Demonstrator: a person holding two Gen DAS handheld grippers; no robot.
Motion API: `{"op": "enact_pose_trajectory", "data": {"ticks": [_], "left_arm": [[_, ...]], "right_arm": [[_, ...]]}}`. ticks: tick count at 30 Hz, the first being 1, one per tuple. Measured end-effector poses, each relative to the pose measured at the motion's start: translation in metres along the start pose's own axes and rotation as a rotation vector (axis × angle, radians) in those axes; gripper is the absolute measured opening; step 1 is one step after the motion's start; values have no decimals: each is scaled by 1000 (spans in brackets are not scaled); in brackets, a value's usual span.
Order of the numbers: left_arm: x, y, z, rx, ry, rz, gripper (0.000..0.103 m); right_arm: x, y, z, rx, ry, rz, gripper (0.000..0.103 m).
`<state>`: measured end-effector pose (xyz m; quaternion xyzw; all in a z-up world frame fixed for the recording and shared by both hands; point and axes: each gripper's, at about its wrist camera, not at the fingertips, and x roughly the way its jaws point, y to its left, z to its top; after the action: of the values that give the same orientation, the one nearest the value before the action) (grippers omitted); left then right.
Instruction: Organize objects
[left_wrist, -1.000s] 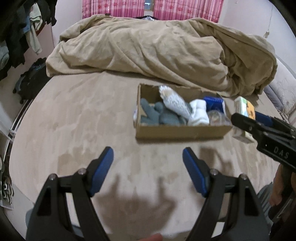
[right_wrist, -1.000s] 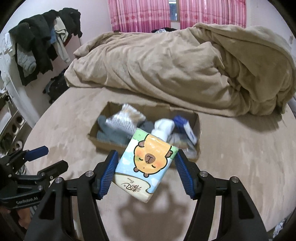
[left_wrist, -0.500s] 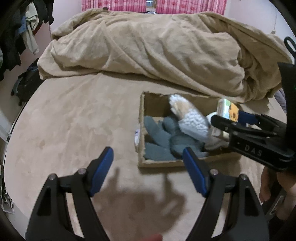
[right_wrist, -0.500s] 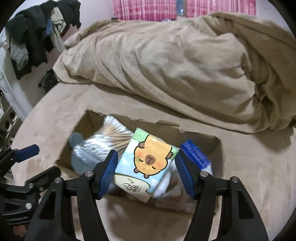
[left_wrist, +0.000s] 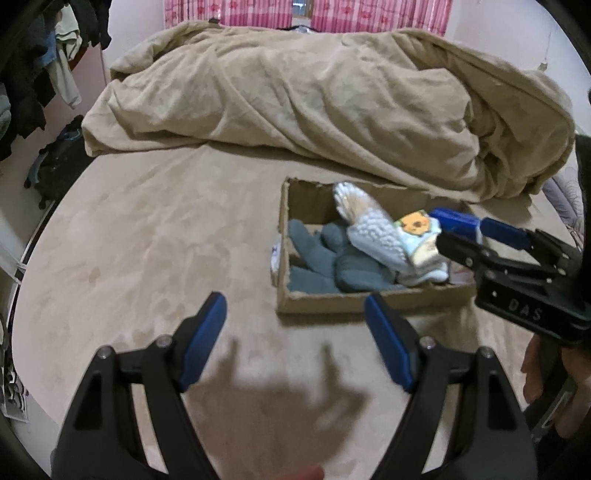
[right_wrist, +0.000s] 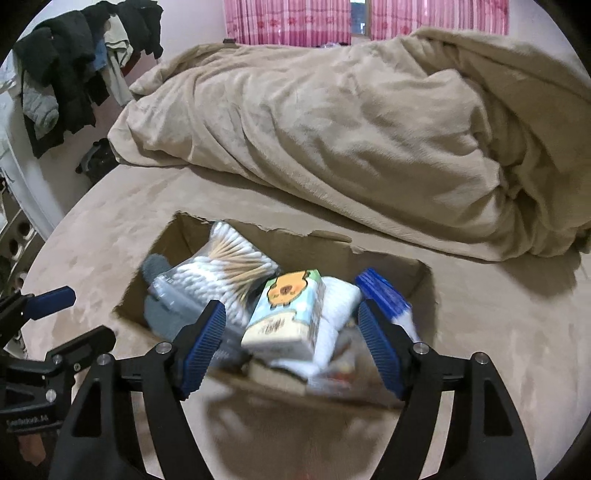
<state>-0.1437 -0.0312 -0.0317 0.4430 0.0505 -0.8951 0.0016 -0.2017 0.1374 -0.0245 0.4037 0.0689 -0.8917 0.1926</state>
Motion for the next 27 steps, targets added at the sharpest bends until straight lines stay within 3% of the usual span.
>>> {"op": "enact_pose_trajectory", "data": {"ticks": [7,16,27], "left_arm": [[-51,1,-20,-4,-22,-1,79],[-111,-15,-71,42,-14,-30,79],[-141,-20,-100,51,-7,-53,79]], "right_arm": [[-58,2,-23,9,-2,-25,78],[-138,25,-62,18,-1,-5,78],[-183,35,-102,50,24,-5,78]]}}
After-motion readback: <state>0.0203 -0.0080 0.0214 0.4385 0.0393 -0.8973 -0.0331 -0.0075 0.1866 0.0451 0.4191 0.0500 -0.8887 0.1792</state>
